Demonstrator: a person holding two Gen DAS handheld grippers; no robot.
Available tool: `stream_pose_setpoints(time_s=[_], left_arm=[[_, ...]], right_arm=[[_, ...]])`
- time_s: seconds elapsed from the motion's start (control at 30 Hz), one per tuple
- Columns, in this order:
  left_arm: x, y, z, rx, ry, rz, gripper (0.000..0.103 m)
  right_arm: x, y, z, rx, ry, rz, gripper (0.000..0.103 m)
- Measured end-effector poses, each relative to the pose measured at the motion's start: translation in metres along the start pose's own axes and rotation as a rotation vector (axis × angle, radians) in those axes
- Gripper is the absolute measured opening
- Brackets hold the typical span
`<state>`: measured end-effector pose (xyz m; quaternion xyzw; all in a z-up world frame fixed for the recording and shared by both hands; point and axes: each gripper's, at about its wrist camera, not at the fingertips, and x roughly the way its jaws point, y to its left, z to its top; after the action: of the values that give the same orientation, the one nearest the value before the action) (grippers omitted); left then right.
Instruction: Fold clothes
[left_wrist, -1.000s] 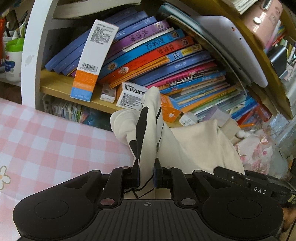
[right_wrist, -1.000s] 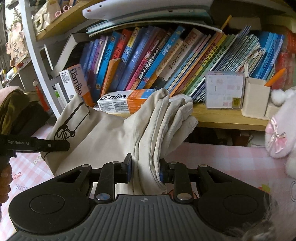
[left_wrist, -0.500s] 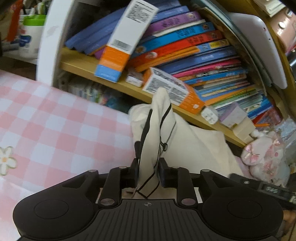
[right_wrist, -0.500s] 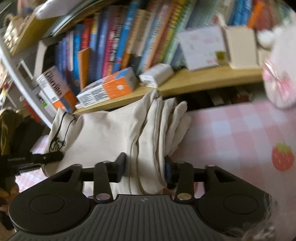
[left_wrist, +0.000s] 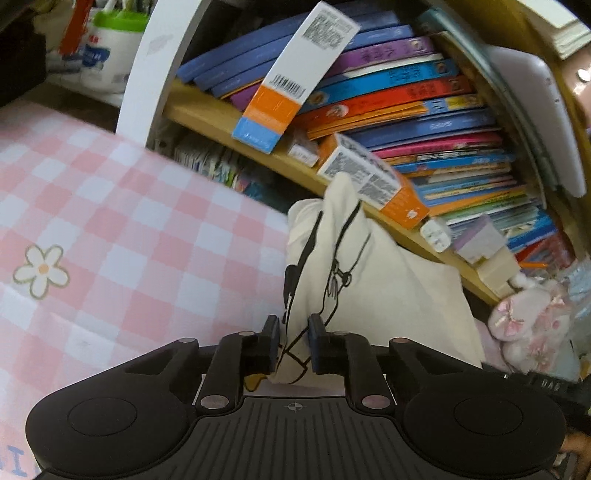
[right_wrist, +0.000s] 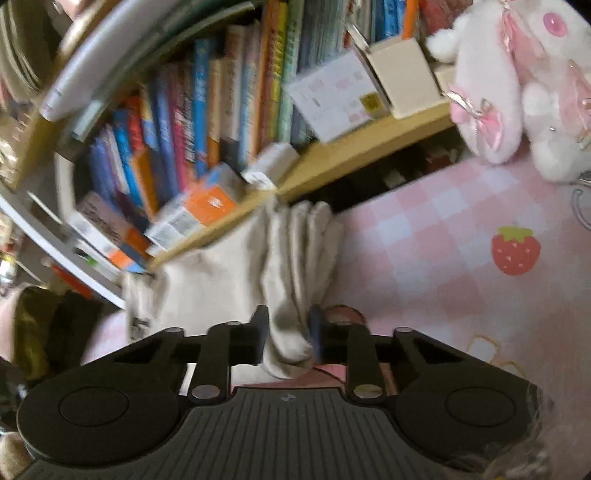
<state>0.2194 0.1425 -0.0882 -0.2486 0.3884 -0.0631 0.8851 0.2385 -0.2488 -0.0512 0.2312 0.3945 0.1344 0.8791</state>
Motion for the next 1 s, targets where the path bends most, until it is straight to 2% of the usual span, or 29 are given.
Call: stream_pose_setpoints(time_s=[0.27,0.5,0.6,0.67,0.8,0.87,1.0], left_arm=[[0.002,0.017,0.000,-0.156,0.000,-0.034,0.018],[-0.022,0.001,-0.001,-0.078,-0.062,0.008,0.021],[-0.032,-0.009,-0.008,-0.028,-0.072,0.030,0.026],[-0.039,-0.016,-0.013,0.005,-0.076,0.042,0.028],[-0.052,-0.032,-0.029,0.073,-0.074,0.071,0.042],[-0.058,-0.039,-0.038,0.099,-0.066,0.084,0.044],[-0.069,-0.049,-0.054,0.121,-0.048,0.104,0.052]], right_arm=[[0.009,-0.008,-0.006,0.033,0.018,-0.023,0.014],[-0.006,0.006,-0.005,-0.012,-0.015,-0.053,0.018],[-0.016,0.015,-0.009,-0.052,-0.032,-0.074,0.027],[-0.022,0.022,-0.012,-0.080,-0.040,-0.092,0.037],[-0.034,0.037,-0.023,-0.140,-0.054,-0.137,0.050],[-0.040,0.044,-0.029,-0.166,-0.062,-0.163,0.063],[-0.053,0.056,-0.046,-0.206,-0.070,-0.207,0.074]])
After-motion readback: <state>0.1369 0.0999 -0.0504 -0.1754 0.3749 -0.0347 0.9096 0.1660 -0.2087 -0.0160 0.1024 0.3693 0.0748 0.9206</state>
